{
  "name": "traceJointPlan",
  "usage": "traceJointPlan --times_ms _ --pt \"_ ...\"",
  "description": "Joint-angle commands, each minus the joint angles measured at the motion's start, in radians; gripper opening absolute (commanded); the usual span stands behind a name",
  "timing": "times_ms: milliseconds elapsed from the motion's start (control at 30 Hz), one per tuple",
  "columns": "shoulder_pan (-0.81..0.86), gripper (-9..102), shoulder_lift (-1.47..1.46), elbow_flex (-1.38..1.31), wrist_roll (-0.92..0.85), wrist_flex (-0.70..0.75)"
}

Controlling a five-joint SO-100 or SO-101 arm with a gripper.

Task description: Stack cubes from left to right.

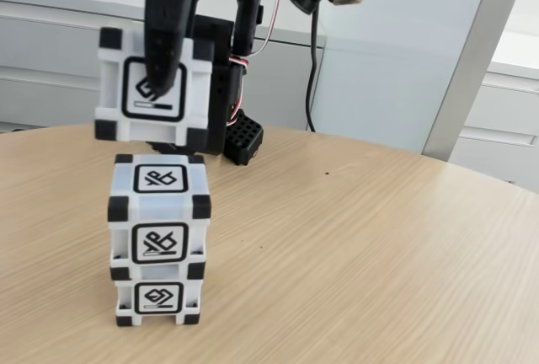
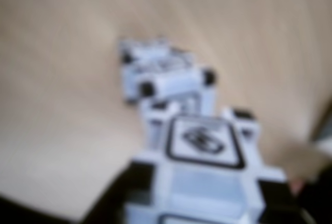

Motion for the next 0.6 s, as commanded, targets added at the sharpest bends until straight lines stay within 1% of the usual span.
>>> traceJointPlan --times_ms 0,100,567 --pt "-0.002 17 0.005 -0.041 0.005 -0.051" --pt "0.003 17 0.005 -0.04 0.003 -0.071" --pt "-0.005 17 0.005 -0.035 -0.032 -0.023"
